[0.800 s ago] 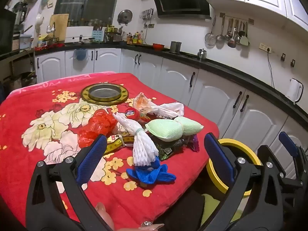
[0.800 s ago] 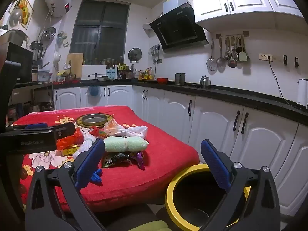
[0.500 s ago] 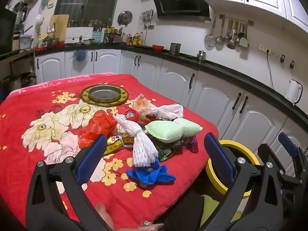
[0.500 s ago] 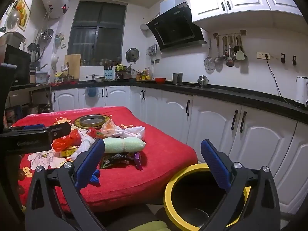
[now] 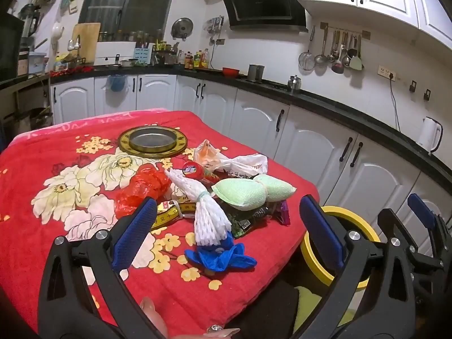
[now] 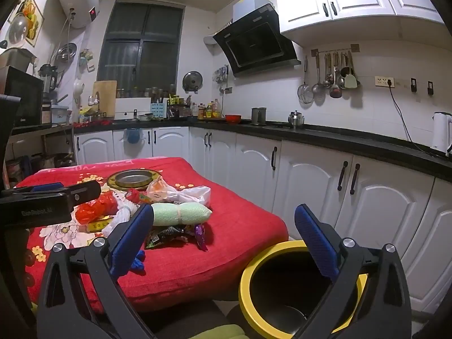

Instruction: Collect trash

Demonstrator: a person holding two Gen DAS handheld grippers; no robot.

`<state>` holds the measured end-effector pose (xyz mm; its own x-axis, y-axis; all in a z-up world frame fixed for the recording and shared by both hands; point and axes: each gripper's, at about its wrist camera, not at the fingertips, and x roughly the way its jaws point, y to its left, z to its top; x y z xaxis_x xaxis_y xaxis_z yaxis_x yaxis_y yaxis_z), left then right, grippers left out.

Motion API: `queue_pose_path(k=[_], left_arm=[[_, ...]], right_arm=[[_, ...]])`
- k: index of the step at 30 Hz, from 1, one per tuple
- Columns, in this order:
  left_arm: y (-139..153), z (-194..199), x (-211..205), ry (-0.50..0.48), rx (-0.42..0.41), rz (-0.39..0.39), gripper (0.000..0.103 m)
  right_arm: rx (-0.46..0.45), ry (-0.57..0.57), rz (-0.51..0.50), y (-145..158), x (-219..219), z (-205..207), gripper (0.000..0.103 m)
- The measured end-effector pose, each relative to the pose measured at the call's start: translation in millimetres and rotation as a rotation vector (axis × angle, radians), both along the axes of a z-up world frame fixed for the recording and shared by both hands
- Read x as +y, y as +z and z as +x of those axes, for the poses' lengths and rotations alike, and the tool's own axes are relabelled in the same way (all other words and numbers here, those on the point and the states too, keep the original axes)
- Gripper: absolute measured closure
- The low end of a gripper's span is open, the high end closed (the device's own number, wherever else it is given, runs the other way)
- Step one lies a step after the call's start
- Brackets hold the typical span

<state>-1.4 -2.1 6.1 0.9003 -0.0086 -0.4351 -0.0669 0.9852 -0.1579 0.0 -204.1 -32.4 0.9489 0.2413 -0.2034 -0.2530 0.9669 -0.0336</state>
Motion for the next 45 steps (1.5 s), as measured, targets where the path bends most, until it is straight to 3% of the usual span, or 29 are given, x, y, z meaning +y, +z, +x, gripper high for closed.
queue_pose_path(k=[38, 45], left_arm=[[1.6, -3.0, -1.8, 0.001, -0.004, 0.002, 0.010], [-1.0, -1.8, 2.5, 0.006, 0.013, -0.002, 0.010]], right_arm=[[0.003, 0.002, 0.005, -0.3, 0.7, 0.1, 0.006], [0.009, 0.044, -0.005, -6.1, -3.1, 7.5, 0.006]])
